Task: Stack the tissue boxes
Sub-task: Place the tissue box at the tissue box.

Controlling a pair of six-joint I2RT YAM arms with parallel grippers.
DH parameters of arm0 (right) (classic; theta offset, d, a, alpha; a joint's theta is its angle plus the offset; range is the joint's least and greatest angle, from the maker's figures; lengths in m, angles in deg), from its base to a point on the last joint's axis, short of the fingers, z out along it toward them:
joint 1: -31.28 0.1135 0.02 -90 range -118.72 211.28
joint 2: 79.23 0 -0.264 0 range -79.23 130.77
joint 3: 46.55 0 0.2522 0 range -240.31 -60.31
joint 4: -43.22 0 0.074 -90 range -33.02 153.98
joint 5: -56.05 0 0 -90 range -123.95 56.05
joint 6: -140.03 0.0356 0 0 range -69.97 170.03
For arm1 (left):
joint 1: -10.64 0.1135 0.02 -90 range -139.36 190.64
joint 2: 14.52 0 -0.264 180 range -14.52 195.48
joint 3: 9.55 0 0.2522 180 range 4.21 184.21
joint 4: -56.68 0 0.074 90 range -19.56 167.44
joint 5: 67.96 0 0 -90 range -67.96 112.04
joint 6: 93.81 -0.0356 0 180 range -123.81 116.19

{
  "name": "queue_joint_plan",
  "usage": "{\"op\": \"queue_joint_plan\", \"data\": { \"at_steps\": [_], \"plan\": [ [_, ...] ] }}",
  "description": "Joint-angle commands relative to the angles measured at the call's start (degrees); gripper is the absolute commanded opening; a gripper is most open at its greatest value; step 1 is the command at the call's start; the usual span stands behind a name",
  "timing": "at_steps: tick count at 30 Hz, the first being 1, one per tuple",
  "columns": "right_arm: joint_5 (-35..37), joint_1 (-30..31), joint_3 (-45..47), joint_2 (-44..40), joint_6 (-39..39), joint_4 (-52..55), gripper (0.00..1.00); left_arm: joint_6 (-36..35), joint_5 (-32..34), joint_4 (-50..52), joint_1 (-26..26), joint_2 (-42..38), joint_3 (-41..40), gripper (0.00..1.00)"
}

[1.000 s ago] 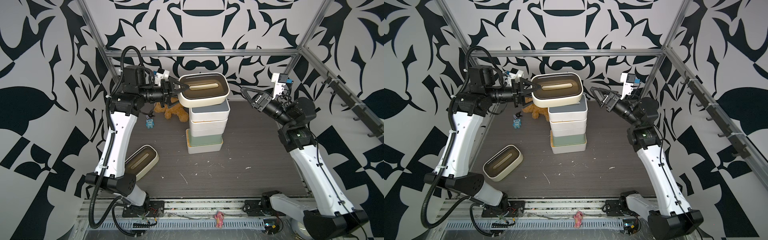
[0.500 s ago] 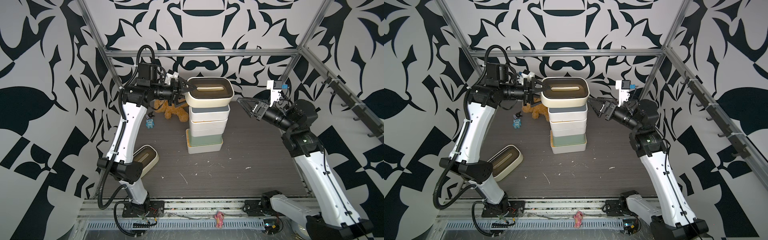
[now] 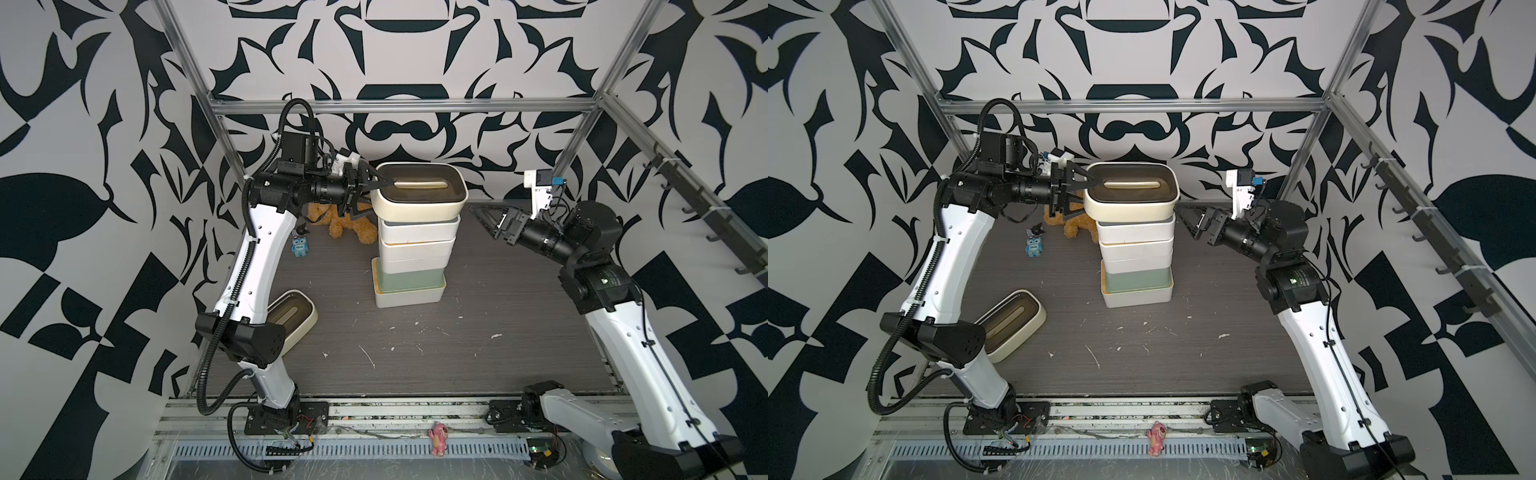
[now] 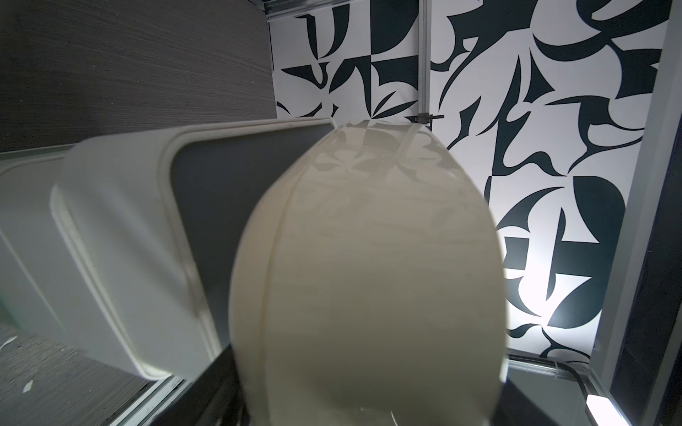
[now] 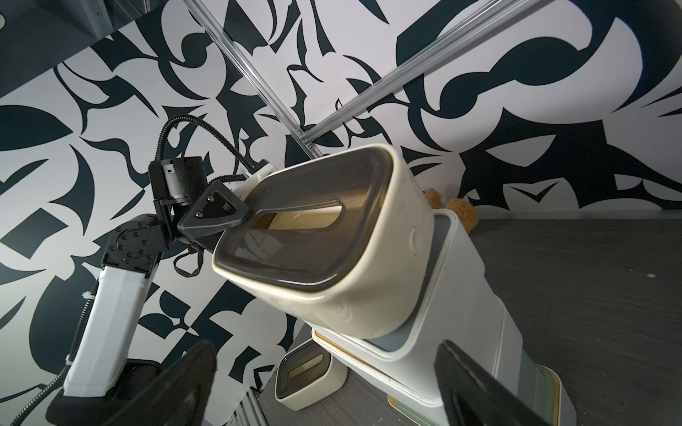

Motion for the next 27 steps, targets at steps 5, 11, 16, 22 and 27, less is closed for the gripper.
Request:
{"op": "queue_joint_plan", "data": {
  "at_steps": [5,11,16,22,27],
  "plan": [
    [0.61,0.25,-0.39,-1.23,-1.04,-1.74,0.96,-0.35,-1.87,-1.36,-0.19,-2.2,-1.27,0.42],
    [0.7,0.25,-0.4,-1.32,-0.73,-1.85,0.95,-1.48,-0.26,0.05,-0.19,-2.02,-0.82,0.6],
    [0.75,0.56,-0.21,-1.14,-0.41,-2.15,0.95,-1.6,0.07,0.23,-0.14,-2.17,-1.02,0.71],
    [0.71,0.69,0.13,-1.06,-0.25,-2.17,0.95,-1.96,0.61,0.24,0.14,-2.75,-2.19,0.8],
    [0.73,0.86,0.13,-0.81,-0.03,-2.64,0.95,-2.13,1.43,0.14,0.26,-3.18,-2.76,0.9]
  ]
}}
